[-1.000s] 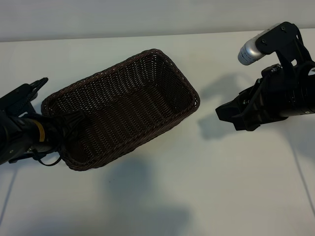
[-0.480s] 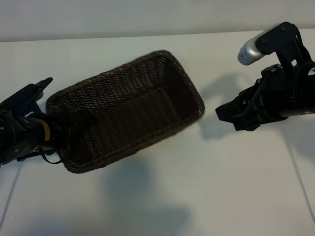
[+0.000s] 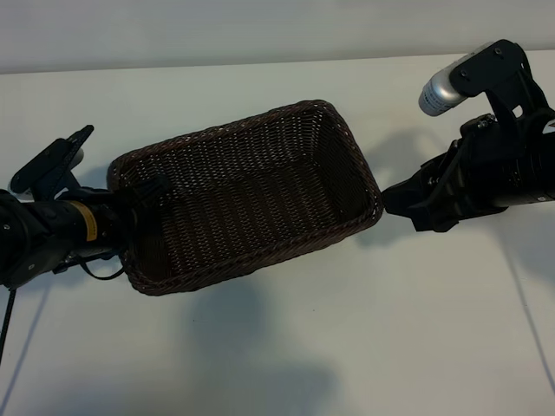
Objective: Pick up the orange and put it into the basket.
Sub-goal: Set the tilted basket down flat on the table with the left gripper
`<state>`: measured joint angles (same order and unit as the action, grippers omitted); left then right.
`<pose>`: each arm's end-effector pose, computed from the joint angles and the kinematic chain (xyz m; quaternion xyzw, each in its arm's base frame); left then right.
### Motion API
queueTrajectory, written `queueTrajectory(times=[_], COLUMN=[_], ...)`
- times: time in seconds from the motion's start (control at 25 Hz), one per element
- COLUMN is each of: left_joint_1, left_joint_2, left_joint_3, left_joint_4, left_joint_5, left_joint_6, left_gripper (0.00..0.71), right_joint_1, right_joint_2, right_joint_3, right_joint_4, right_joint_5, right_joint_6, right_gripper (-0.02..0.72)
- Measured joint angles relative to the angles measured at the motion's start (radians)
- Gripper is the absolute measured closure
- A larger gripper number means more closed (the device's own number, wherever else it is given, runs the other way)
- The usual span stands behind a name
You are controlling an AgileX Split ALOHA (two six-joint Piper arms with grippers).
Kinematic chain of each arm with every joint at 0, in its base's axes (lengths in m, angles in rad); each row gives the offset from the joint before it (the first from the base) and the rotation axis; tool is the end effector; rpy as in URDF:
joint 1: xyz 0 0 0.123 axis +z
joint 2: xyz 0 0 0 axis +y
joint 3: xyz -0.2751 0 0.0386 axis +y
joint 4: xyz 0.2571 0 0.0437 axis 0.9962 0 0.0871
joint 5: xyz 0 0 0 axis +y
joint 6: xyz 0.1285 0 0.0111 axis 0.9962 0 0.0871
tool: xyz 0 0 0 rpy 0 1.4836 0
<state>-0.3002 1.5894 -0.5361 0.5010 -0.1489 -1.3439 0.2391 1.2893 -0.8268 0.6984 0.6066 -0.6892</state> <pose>0.2792 -0.0960 0.1000 -0.2397 0.9013 -0.2230 0.2837 0.2687 0.1142 0.2311 -0.2126 0.8992 0.2006 0.3257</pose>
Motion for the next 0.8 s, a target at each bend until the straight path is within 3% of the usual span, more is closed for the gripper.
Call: queueTrajectory(times=[0.16, 0.32, 0.4, 0.52, 0.68, 0.8], left_joint_1=[0.000, 0.043, 0.100, 0.227, 0.378, 0.430], left_joint_2=[-0.005, -0.020, -0.021, -0.021, -0.025, -0.033], left_joint_3=[0.001, 0.001, 0.002, 0.006, 0.007, 0.007], left_joint_4=[0.045, 0.249, 0.418, 0.627, 0.792, 0.829], left_joint_5=[-0.060, -0.150, -0.225, -0.361, -0.522, -0.604], left_joint_6=[-0.049, -0.220, -0.354, -0.495, -0.602, -0.624], left_gripper=[0.353, 0.370, 0.370, 0.375, 0.377, 0.378], right_joint_1=[0.000, 0.000, 0.000, 0.000, 0.000, 0.000], right_joint_2=[0.000, 0.000, 0.000, 0.000, 0.000, 0.000], right_joint_3=[0.000, 0.000, 0.000, 0.000, 0.000, 0.000], right_joint_4=[0.000, 0.000, 0.000, 0.000, 0.000, 0.000], right_joint_5=[0.000, 0.000, 0.001, 0.002, 0.002, 0.002], right_joint_6=[0.000, 0.000, 0.000, 0.000, 0.000, 0.000], right_gripper=[0.109, 0.109, 0.109, 0.109, 0.109, 0.109])
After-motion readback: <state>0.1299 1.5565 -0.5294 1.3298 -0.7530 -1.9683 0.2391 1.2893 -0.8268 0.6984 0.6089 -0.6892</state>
